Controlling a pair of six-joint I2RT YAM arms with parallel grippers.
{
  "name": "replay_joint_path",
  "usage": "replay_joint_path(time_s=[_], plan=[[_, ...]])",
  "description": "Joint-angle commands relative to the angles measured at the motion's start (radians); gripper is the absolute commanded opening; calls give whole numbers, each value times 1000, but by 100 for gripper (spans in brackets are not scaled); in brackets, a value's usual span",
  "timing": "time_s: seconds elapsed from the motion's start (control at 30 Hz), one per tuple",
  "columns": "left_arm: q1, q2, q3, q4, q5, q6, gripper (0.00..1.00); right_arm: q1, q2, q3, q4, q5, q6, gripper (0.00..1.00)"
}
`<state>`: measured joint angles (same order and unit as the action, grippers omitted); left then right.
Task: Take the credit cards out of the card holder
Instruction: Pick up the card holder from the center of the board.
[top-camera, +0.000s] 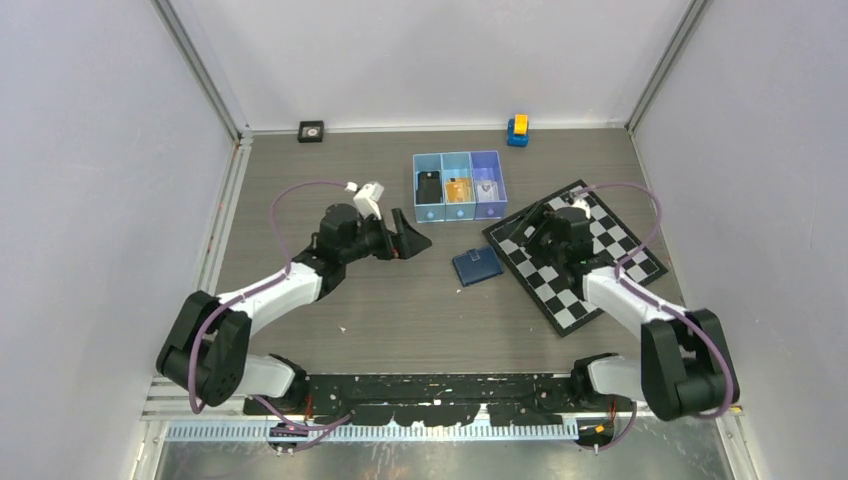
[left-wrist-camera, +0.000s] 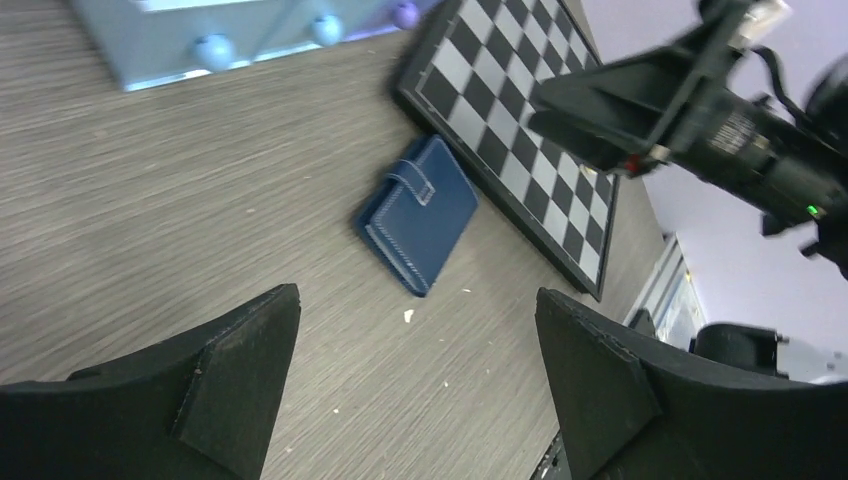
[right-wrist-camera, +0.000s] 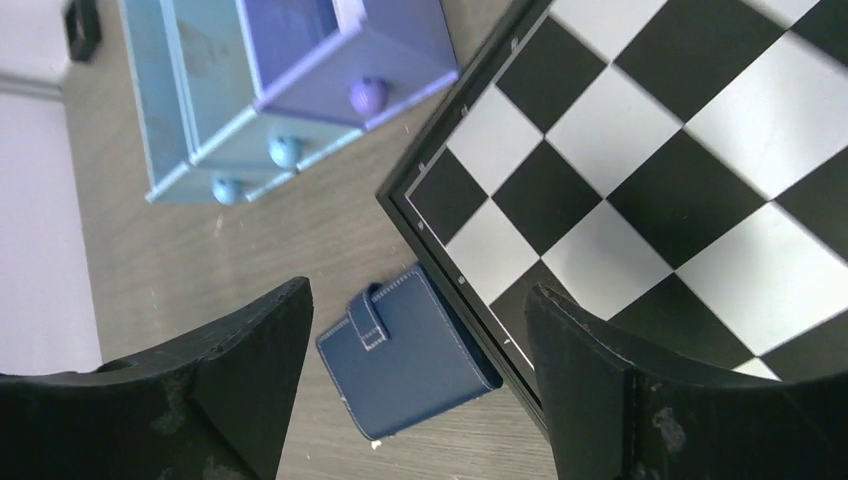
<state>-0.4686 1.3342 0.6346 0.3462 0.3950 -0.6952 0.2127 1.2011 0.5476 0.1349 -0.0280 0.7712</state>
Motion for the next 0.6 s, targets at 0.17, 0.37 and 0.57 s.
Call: replay_joint_path(time_s=[0.17, 0.37, 0.57], plan=[[-123, 186, 184, -165, 36, 144, 78, 0, 113, 32, 143, -190, -38, 81], [-148, 273, 250, -237, 32, 149, 77, 35, 187, 70, 81, -161, -23, 74], [-169, 391, 319, -265, 100, 127, 73, 40, 223, 85, 96, -188, -16, 72]])
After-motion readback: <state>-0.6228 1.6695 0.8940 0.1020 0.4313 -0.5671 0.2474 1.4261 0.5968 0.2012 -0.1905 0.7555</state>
